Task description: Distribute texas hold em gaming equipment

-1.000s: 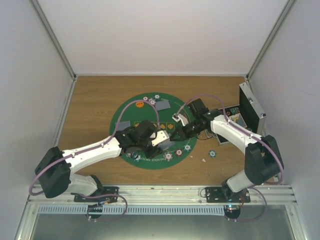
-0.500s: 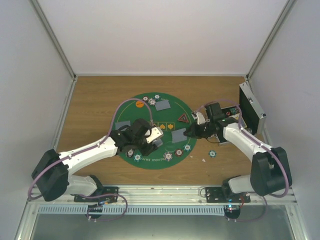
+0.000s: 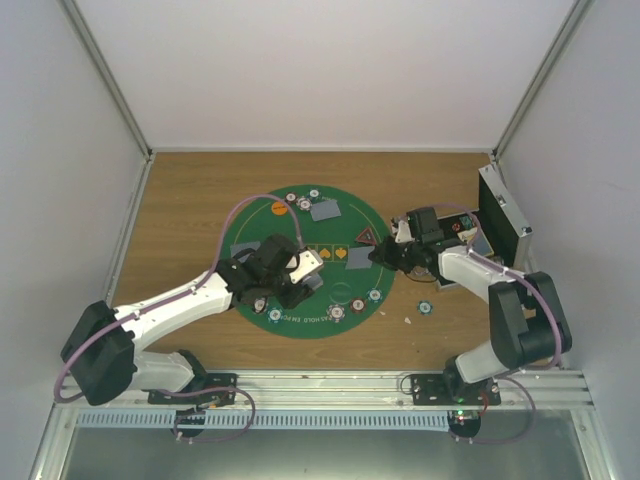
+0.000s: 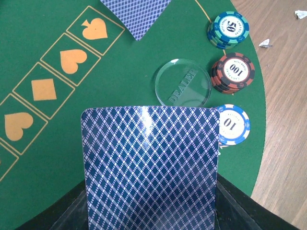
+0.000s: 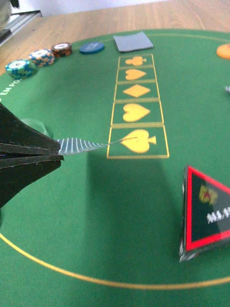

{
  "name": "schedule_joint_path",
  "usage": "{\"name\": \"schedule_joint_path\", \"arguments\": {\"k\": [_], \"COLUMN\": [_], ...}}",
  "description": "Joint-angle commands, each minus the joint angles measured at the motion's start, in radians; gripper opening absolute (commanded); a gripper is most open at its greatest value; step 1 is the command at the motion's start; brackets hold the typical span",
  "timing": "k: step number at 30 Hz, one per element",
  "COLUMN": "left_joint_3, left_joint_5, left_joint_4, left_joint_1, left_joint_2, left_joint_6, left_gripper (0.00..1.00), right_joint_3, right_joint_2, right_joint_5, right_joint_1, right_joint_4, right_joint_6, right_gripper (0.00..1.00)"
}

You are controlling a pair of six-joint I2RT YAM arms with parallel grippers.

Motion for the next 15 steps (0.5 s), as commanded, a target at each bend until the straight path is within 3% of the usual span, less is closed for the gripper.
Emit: {"name": "schedule_joint_path", "arguments": {"k": [1,15], "left_joint_3": [-0.012,-0.01], "left_joint_5": [0.0,0.001], "left_joint_4": [0.044,0.041], "left_joint_1": [0.008,0.01], "left_joint_2": [-0.031,-0.029], "left_joint_6": [-0.005,-0.005], "left_gripper": [0.55,0.55], "right_joint_3": [-0.036,-0.031], "right_joint_2": [0.034,0.144], "right_joint_5": [0.075,0.134], "right_joint_1": [-0.015,-0.026], "right_joint_4": [0.061,-0.002], "right_joint_6": [0.075,0.037], "right_gripper": [0.01,0.01]}}
